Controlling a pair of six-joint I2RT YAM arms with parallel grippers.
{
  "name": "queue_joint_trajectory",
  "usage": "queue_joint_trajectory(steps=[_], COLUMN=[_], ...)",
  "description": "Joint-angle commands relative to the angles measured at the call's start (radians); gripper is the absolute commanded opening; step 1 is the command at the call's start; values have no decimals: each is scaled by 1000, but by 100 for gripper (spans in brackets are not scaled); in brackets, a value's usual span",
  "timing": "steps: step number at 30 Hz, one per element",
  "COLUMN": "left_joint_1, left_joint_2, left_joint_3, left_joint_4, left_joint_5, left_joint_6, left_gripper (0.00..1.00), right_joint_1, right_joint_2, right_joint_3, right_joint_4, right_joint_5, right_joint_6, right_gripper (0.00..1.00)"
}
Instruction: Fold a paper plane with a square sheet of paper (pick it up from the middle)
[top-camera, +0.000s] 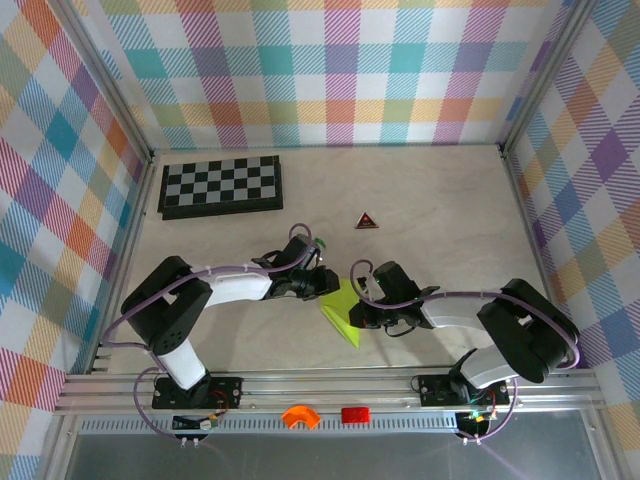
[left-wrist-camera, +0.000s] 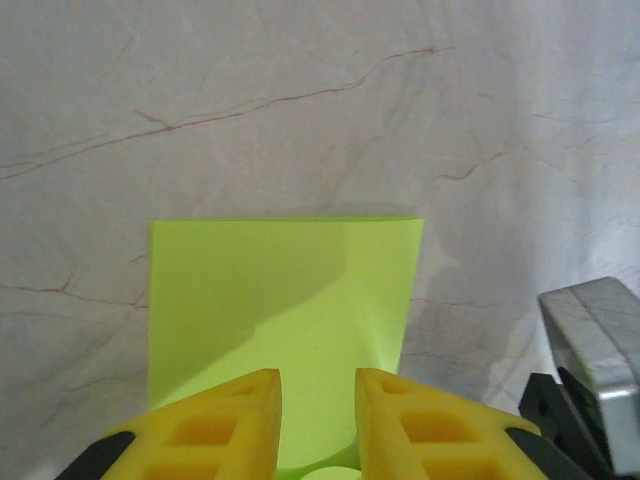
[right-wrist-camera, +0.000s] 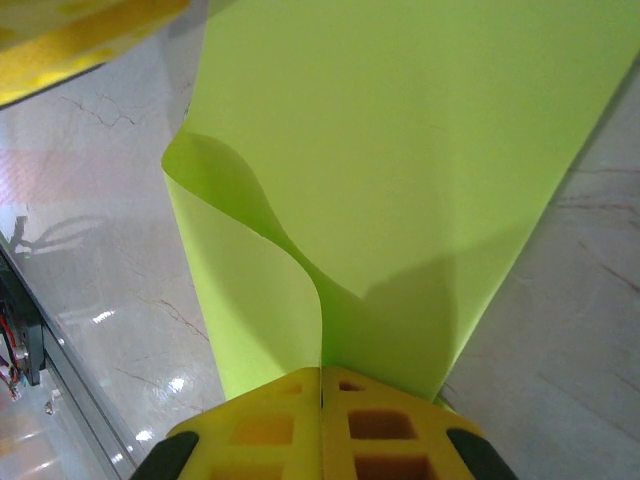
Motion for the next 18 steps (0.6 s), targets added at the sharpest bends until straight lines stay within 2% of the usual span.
queue_joint_trajectory(steps=[1,9,18], left_joint_1=[-6,-6,-6], left_joint_2=[11,110,137], left_joint_3=[2,46,49], left_joint_4=[3,-10,-45], left_joint_5=[9,49,51], left_joint_6=[0,-21,-17], left_gripper=[26,24,22], right_joint_1=[-4,-4,-3], right_joint_2=[22,25,23], right_joint_3=[15,30,67], right_joint_4=[5,-13,-45], right_joint_5=[-5,-25,-55], right_joint_6=[-3,-27,-63], right_gripper=[8,9,10])
